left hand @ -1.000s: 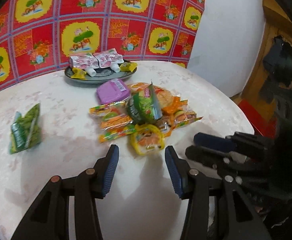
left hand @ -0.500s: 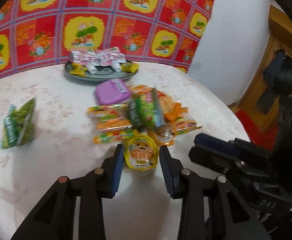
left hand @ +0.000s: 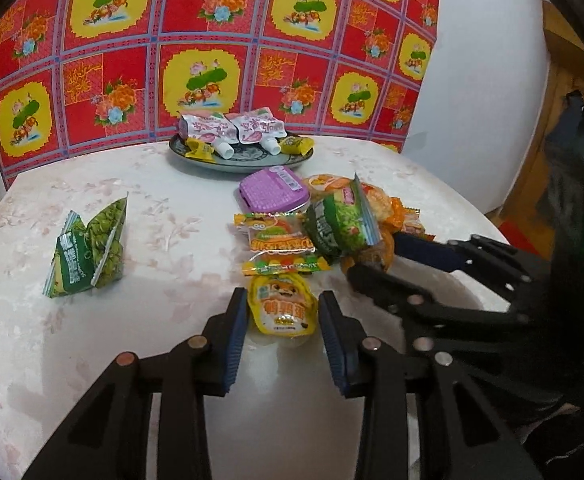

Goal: Organize snacks
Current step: 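Grasp a yellow jelly cup with the left tool while the right tool grasps an orange jelly cup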

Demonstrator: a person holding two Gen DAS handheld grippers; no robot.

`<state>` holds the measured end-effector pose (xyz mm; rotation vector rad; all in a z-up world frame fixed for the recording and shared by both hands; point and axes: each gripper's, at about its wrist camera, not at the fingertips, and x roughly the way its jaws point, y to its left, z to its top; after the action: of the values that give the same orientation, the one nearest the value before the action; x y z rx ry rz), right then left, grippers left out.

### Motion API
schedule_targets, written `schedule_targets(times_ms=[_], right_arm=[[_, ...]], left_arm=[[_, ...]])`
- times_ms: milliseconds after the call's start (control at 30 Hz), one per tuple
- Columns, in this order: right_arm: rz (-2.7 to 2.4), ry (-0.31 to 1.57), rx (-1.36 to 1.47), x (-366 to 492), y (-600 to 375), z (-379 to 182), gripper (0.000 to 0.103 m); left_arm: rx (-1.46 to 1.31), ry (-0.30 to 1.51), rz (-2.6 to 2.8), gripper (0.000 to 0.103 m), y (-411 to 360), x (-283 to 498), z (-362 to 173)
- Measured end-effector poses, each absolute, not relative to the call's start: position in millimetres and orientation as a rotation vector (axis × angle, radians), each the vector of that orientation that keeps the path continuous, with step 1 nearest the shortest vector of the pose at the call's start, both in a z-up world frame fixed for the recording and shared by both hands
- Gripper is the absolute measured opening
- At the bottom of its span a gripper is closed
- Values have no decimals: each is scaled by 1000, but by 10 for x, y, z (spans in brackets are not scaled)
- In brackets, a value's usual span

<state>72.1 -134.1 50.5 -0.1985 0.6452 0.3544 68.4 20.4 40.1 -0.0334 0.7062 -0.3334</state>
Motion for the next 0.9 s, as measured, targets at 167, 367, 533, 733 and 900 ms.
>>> schedule_targets(times_ms=[167, 367, 533, 733, 900], right_arm=[[352, 692, -237, 821, -1269, 496, 48], [406, 721, -225, 859, -1262, 510, 28], [565, 752, -147, 795, -1448, 522, 26], [631, 761, -141, 704, -1606, 518, 32], [540, 766, -184, 700, -1613, 528, 53]], left_arm=[[-42, 703, -347, 37, 210, 677, 398], [-14, 693, -339, 37, 179, 656, 394], [-30, 694, -350, 37, 204, 659, 395], [-29, 691, -348, 37, 200, 660, 396], [-24, 690, -348, 37, 198, 661, 396]])
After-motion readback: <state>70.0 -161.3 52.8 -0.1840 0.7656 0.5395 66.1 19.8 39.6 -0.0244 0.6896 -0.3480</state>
